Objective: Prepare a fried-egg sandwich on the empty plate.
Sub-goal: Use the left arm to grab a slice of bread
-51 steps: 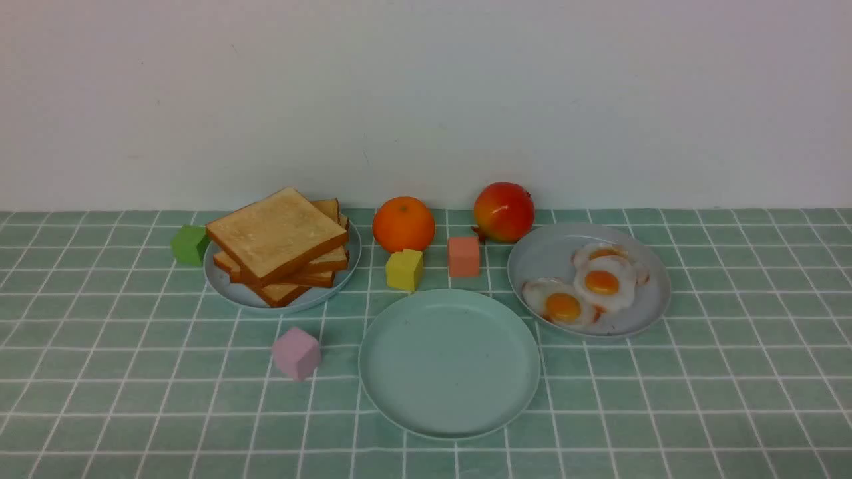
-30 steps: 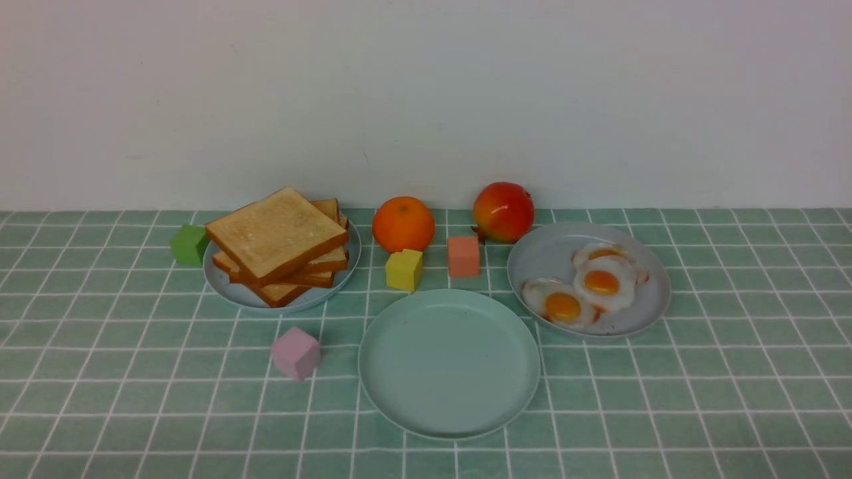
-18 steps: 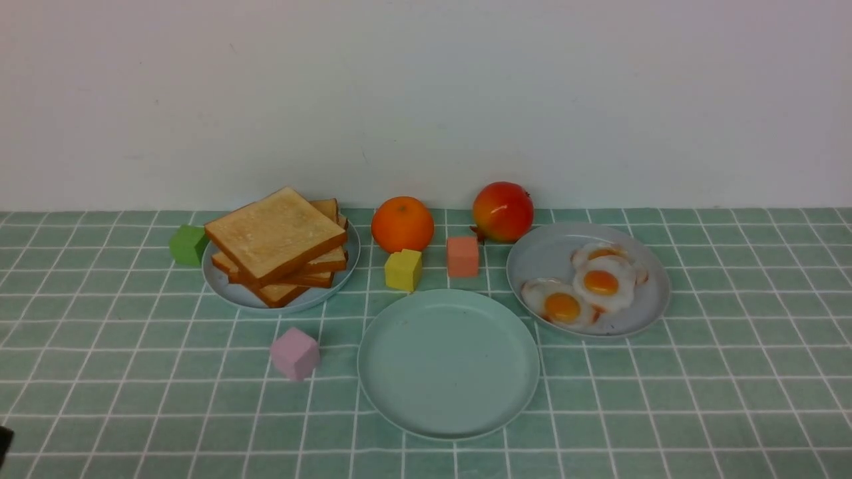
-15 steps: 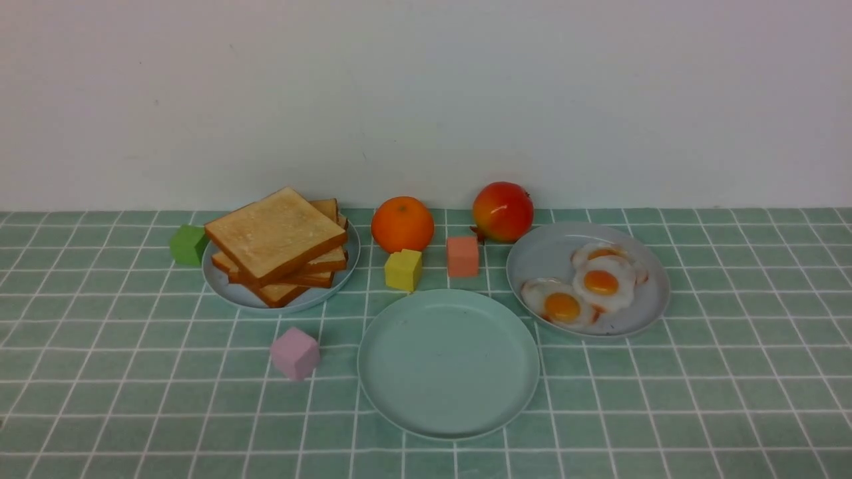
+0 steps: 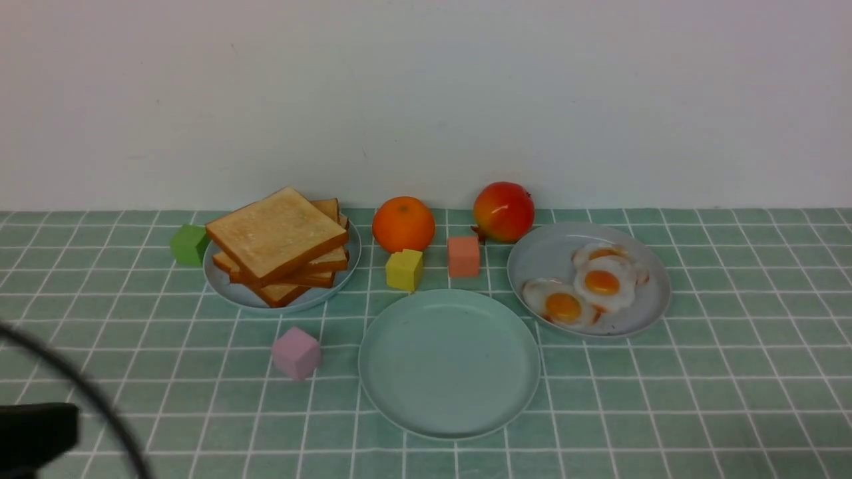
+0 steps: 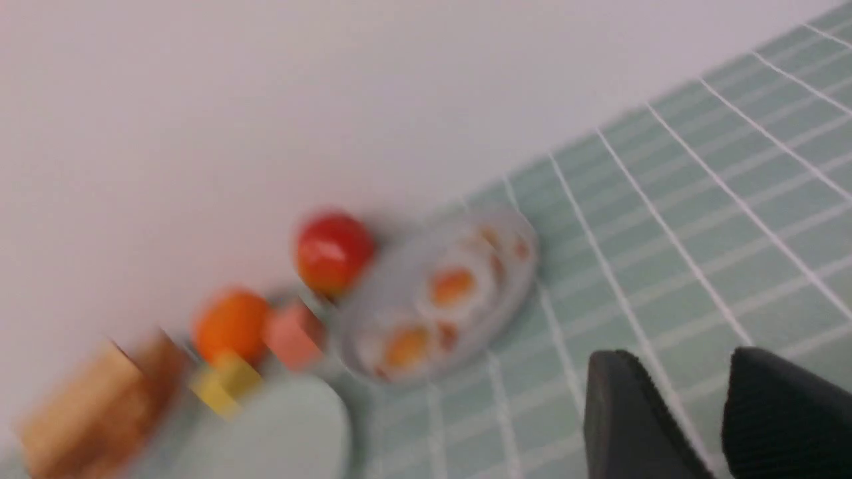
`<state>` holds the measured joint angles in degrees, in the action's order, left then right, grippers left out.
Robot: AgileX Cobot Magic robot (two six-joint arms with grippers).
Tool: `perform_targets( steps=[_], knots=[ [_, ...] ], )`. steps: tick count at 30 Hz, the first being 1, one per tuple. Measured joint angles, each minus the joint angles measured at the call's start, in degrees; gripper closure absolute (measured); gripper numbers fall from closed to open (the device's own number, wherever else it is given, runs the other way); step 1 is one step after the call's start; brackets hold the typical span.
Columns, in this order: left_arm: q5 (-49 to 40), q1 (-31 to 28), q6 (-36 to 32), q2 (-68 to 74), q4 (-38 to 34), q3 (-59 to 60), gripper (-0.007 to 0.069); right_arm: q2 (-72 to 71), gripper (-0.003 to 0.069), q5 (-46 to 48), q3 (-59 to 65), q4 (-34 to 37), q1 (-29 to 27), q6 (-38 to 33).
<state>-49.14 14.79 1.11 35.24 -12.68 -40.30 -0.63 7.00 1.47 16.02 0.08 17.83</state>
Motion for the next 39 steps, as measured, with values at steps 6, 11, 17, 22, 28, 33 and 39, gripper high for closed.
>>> perform_targets(
  steps=[6,11,17,22,28,33,39],
  knots=[
    [0.63,4.80,-2.60,20.48,0.86,-8.79,0.0637,1.99,0.0426,8.52,-9.31,5.50,1.76,1.48],
    [2.97,4.79,-4.70,36.77,2.03,-18.38,0.0637,15.19,0.0522,32.51,-31.10,2.11,6.83,-10.60],
    [0.93,4.79,-6.64,55.63,6.96,-34.41,0.0637,31.14,0.0659,55.18,-50.74,0.09,10.08,-22.18],
    [-6.12,4.92,-6.64,69.80,15.64,-48.53,0.0637,35.45,0.0658,55.91,-56.06,-1.57,16.76,-23.68],
    [-7.75,4.92,-6.64,79.78,21.03,-58.85,0.0601,35.61,0.0657,52.99,-56.32,-3.43,19.46,-23.74],
    [-6.10,4.92,-6.64,82.18,24.37,-60.33,0.0446,35.61,0.0655,51.01,-56.32,-3.59,19.46,-23.89],
    [-3.43,4.92,-6.64,83.55,27.55,-60.46,0.0256,35.61,0.0653,49.54,-56.32,-3.59,19.46,-23.89]
  ],
)
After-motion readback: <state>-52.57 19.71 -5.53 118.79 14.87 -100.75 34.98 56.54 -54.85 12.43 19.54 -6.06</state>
